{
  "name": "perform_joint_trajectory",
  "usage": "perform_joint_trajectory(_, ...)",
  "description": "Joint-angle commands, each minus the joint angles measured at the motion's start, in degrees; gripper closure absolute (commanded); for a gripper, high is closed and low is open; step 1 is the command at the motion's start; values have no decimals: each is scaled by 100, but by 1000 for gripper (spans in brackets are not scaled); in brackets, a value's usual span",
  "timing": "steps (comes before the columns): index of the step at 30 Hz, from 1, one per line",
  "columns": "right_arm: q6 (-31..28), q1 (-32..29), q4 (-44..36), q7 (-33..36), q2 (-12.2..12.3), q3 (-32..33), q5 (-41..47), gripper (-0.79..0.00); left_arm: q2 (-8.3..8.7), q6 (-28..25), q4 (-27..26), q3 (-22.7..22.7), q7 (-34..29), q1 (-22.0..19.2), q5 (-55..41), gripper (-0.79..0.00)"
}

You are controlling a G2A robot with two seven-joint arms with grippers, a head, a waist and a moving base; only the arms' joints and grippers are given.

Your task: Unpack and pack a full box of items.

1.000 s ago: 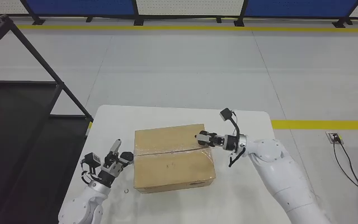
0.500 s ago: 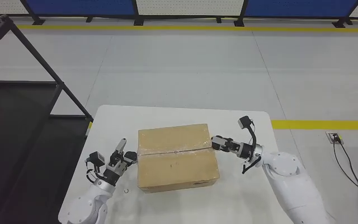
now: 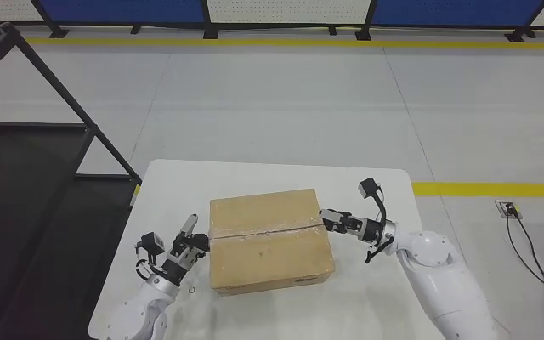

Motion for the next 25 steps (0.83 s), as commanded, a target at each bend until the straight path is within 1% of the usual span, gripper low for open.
perform_joint_trajectory(1,-24,35,53,5,-4,-30,13,-785,-2,0,0,7,18,10,19,-785)
perform_joint_trajectory(4,-89,46,96,-79,0,-31,4,-785,-2,-35,-17,-1,45,30,38,-785)
perform_joint_trajectory(8,-177,-52,29,-493,32,92,-126,-785,3,-141,-92,-133,150,86,-15,-785)
perform_joint_trajectory(12,-334,-286,-231,-967,82,312,-192,-785,24,-272,-226,-420,258,186,-136,-785)
perform_joint_trajectory(17,-500,-651,-603,-1727,162,680,-494,-785,51,-459,-507,-859,260,389,-520,-785)
perform_joint_trajectory(19,-579,-769,-587,-2029,185,837,-523,-785,61,-511,-623,-1035,240,472,-693,-785)
perform_joint_trajectory(21,-579,-769,-587,-2029,185,837,-523,-785,62,-416,-704,-1139,215,547,-970,-785)
perform_joint_trajectory(23,-585,-775,-588,-2121,187,848,-525,-785,62,-438,-698,-1134,220,539,-953,-785)
perform_joint_trajectory(25,-580,-770,-586,-2040,185,838,-524,-784,62,-408,-709,-1145,214,551,-1039,-785)
